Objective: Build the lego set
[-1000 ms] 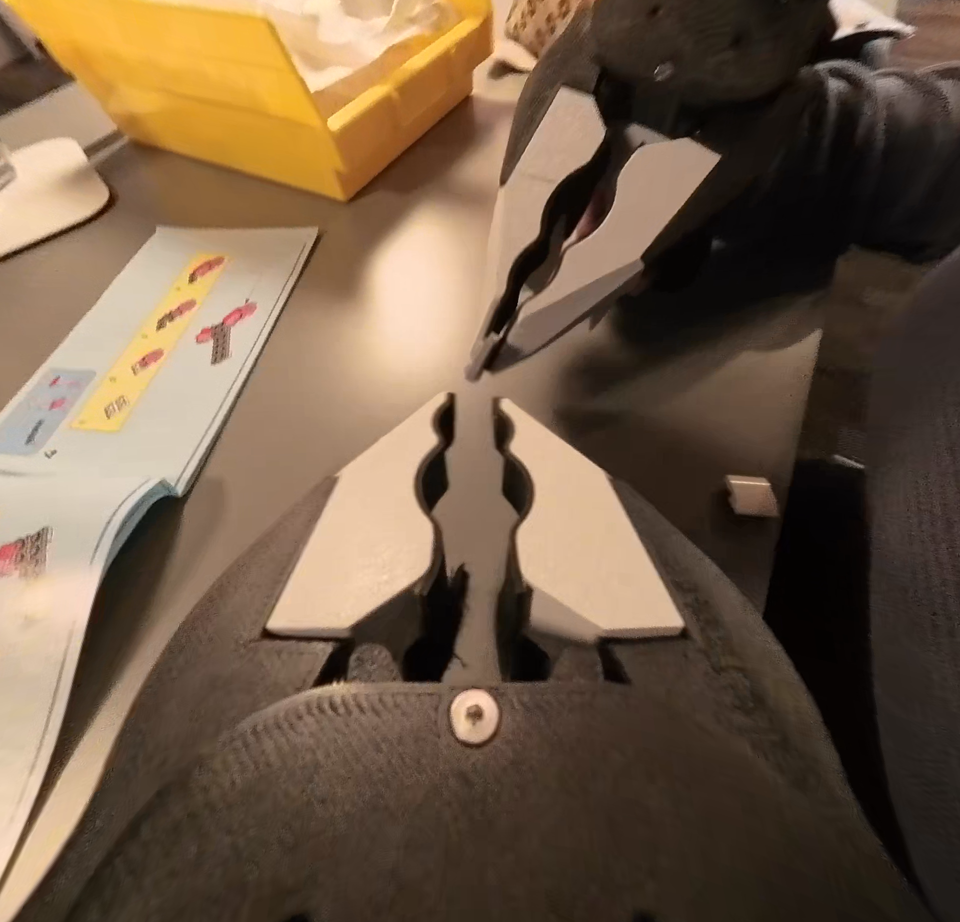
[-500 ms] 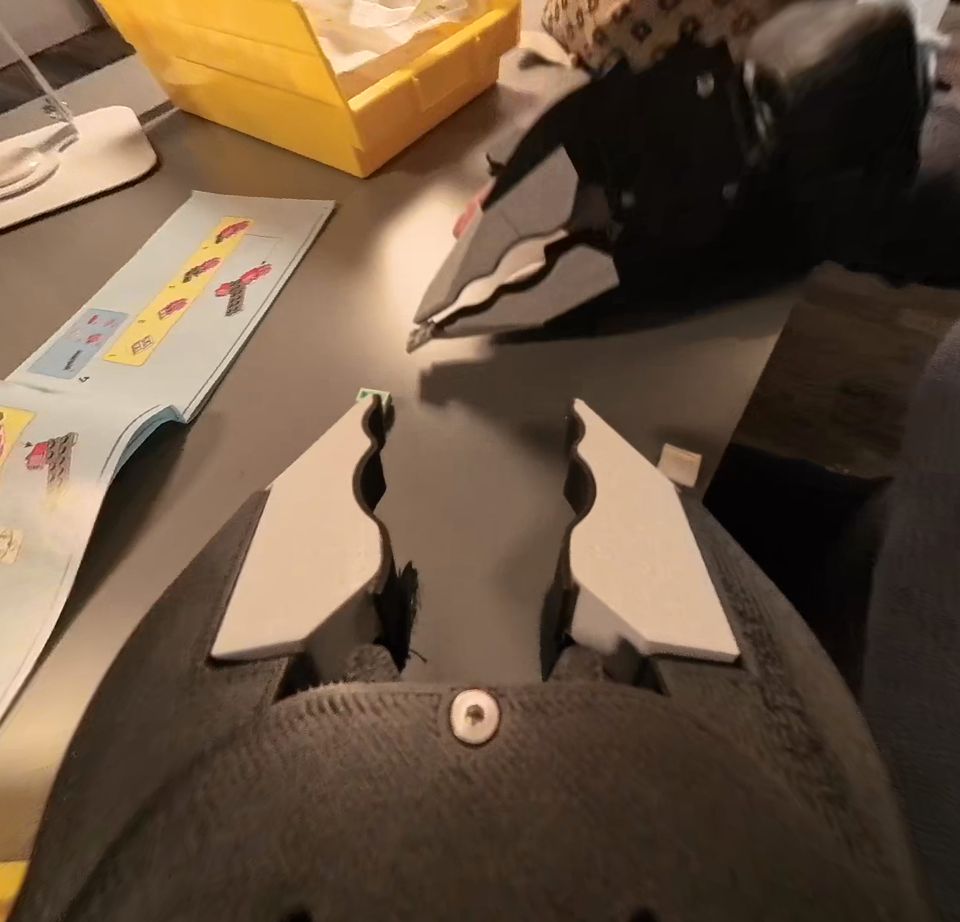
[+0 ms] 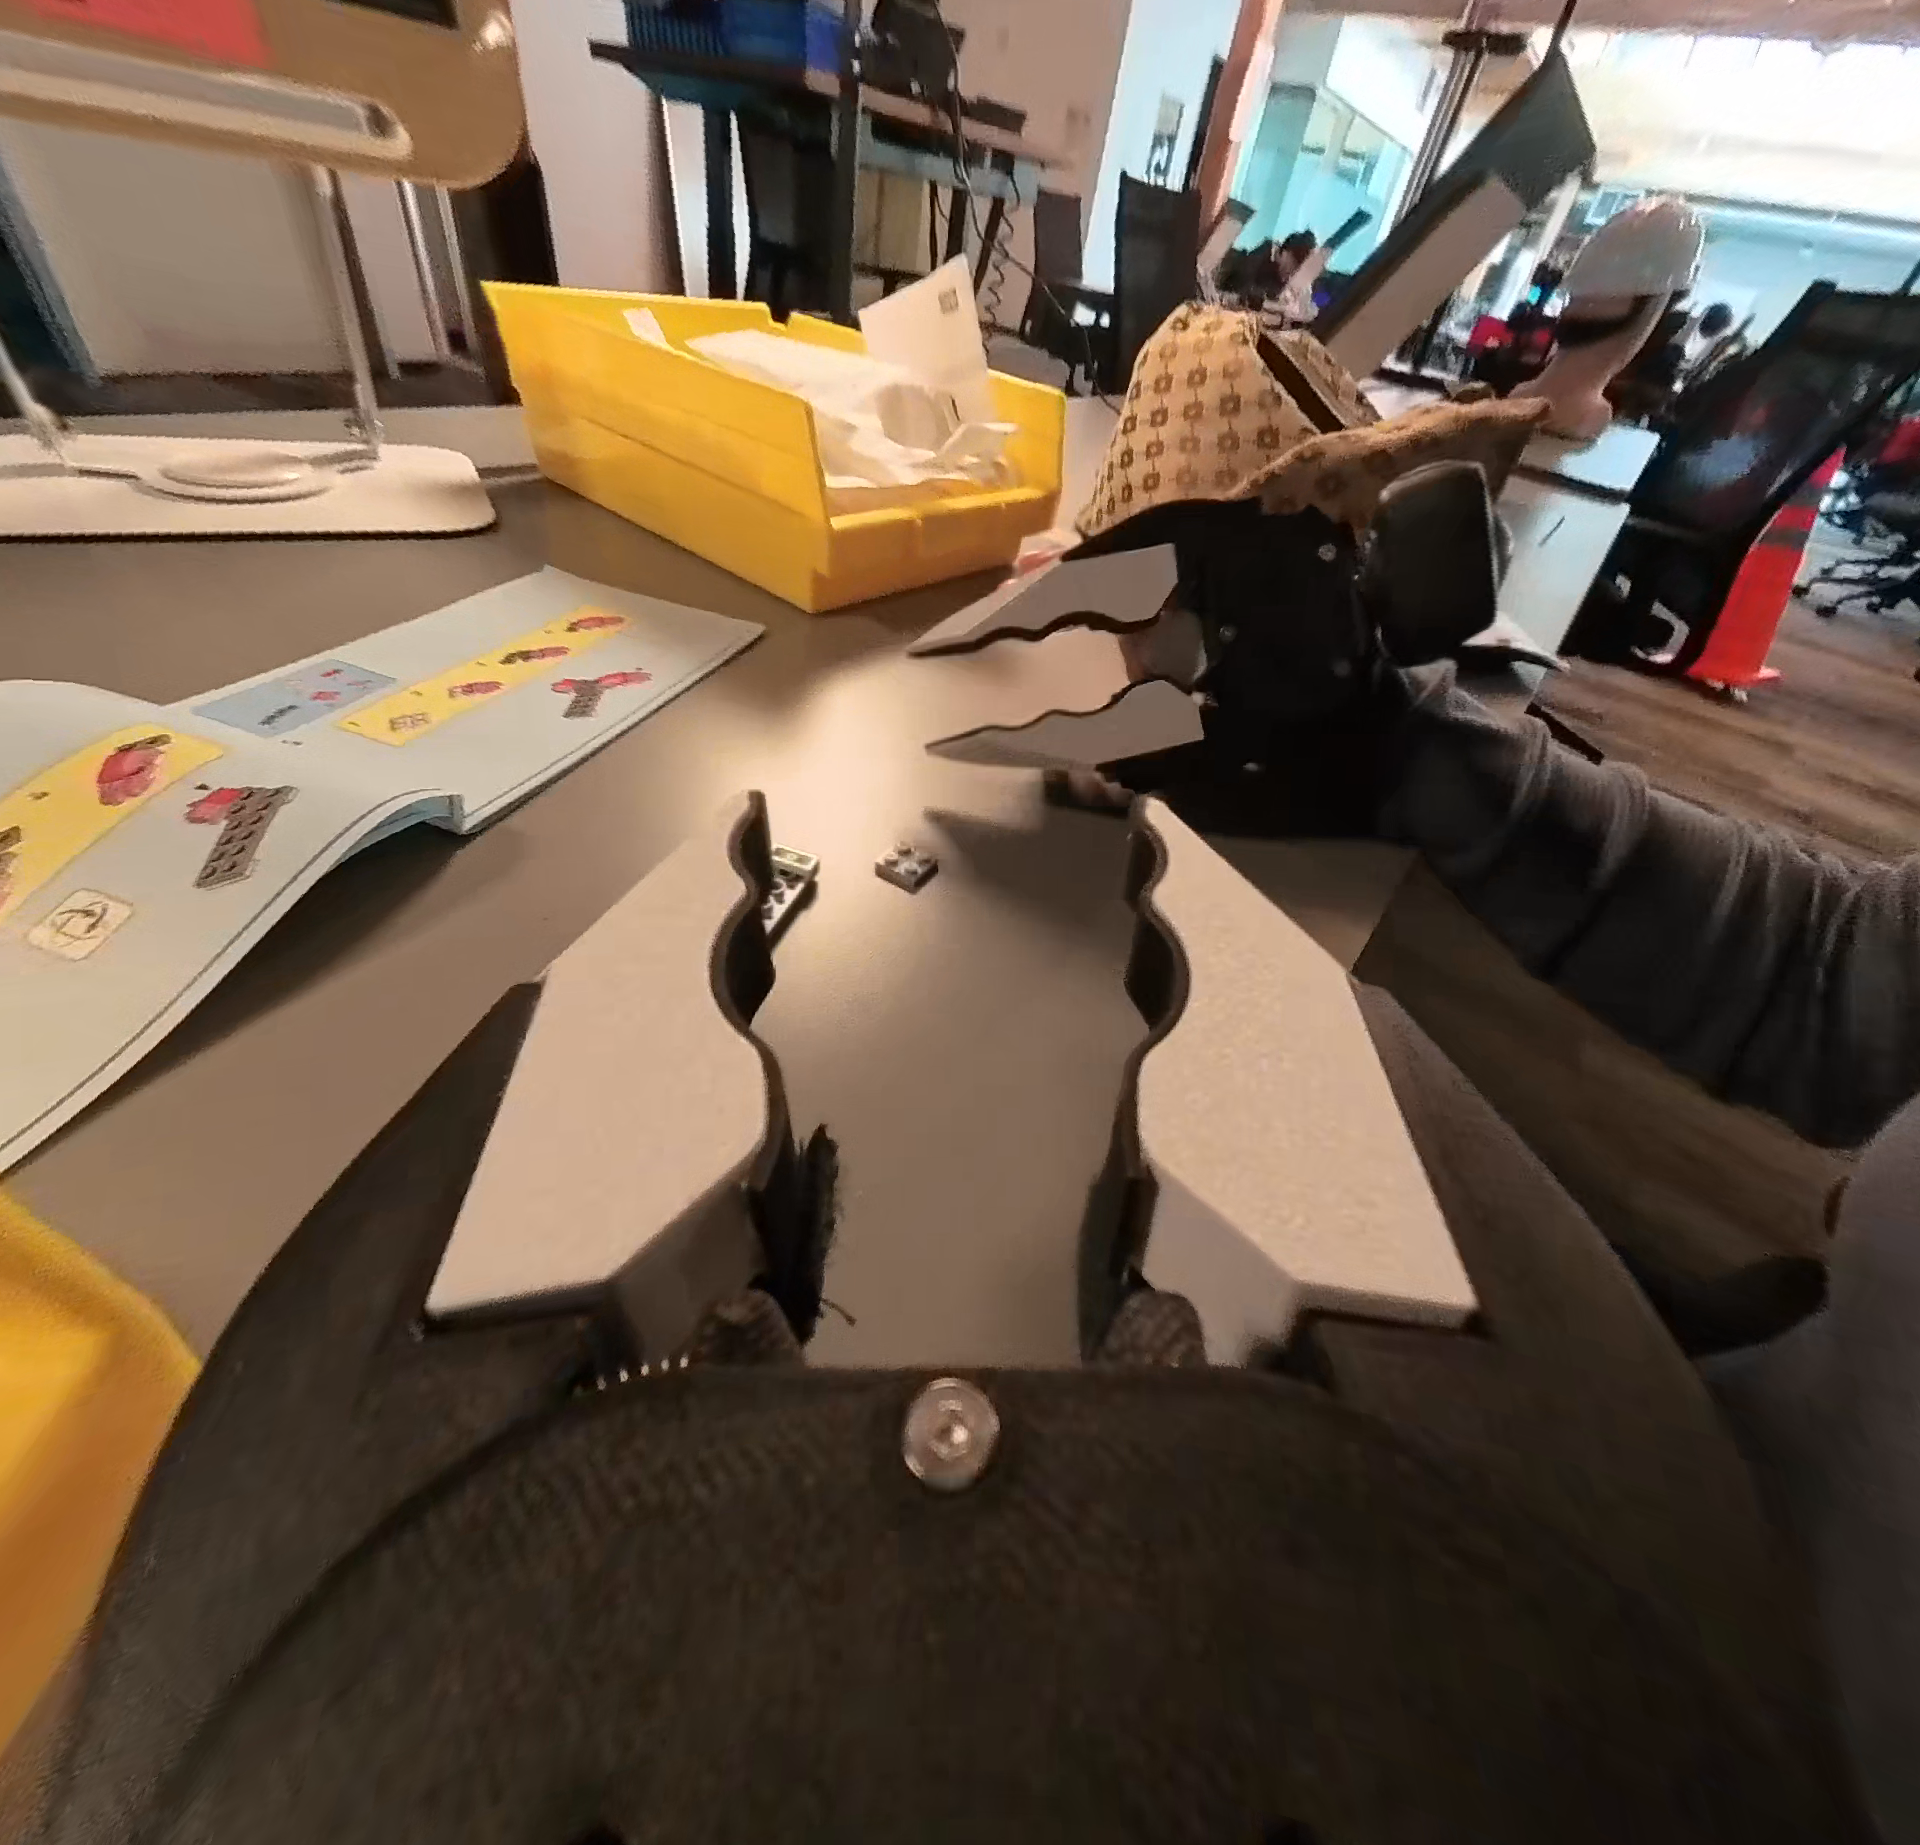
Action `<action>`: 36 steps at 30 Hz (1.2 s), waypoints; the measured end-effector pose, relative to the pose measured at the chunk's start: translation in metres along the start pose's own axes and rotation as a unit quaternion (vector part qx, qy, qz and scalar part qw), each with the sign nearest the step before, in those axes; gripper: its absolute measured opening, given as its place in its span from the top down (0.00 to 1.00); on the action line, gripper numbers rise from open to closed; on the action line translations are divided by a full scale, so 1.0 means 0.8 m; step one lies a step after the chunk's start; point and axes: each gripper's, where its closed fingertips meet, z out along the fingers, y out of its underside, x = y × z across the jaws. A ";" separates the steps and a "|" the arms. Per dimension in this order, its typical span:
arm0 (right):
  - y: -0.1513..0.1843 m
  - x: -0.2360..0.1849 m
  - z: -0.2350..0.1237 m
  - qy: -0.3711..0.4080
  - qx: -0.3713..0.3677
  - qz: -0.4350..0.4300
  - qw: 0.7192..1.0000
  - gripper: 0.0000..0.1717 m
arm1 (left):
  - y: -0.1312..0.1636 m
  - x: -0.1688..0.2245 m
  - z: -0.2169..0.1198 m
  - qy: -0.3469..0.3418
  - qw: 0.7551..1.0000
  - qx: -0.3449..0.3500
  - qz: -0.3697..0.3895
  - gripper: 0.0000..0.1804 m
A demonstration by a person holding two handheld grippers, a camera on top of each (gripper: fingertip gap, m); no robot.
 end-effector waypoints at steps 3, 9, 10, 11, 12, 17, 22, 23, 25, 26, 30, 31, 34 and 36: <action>0.007 0.045 -0.008 0.107 -0.006 0.027 0.994 0.90 | 0.006 -0.007 -0.003 -0.015 1.000 0.003 0.007 0.65; 0.030 0.128 -0.006 0.322 -0.055 0.085 0.941 1.00 | -0.040 0.015 0.033 -0.004 0.995 0.059 0.077 0.67; 0.033 0.131 0.000 0.323 -0.053 0.096 0.940 1.00 | -0.050 0.013 0.041 -0.014 0.992 0.076 0.095 0.67; 0.036 0.136 0.004 0.327 -0.051 0.106 0.938 1.00 | -0.059 0.009 0.048 -0.027 0.989 0.096 0.113 0.68; 0.038 0.142 0.007 0.334 -0.048 0.117 0.934 1.00 | -0.066 0.004 0.054 -0.039 0.985 0.112 0.127 0.70; 0.038 0.160 0.038 0.332 -0.030 0.115 0.936 1.00 | -0.063 -0.023 0.078 -0.068 0.981 0.127 0.126 0.72; 0.009 0.151 0.095 0.281 0.007 0.033 0.959 1.00 | -0.066 -0.021 0.063 -0.046 0.982 0.161 0.086 0.79; 0.003 0.148 0.106 0.272 0.009 0.011 0.962 1.00 | -0.064 -0.018 0.062 -0.037 0.983 0.160 0.085 0.79; -0.010 0.141 0.121 0.255 0.026 -0.017 0.967 1.00 | -0.062 -0.016 0.063 -0.028 0.984 0.160 0.079 0.79; -0.016 0.137 0.125 0.243 0.039 -0.021 0.969 1.00 | -0.061 -0.018 0.066 -0.026 0.985 0.154 0.075 0.79; -0.023 0.137 0.119 0.223 0.081 0.023 0.971 1.00 | -0.049 -0.024 0.076 -0.027 0.990 0.123 0.059 0.79; -0.022 0.143 0.115 0.227 0.091 0.044 0.969 1.00 | -0.047 -0.024 0.077 -0.025 0.991 0.120 0.056 0.79; -0.009 0.156 0.110 0.233 0.095 0.104 0.962 1.00 | -0.044 -0.024 0.080 -0.019 0.992 0.111 0.049 0.79; -0.004 0.161 0.107 0.238 0.097 0.126 0.958 1.00 | -0.043 -0.025 0.081 -0.018 0.993 0.108 0.045 0.79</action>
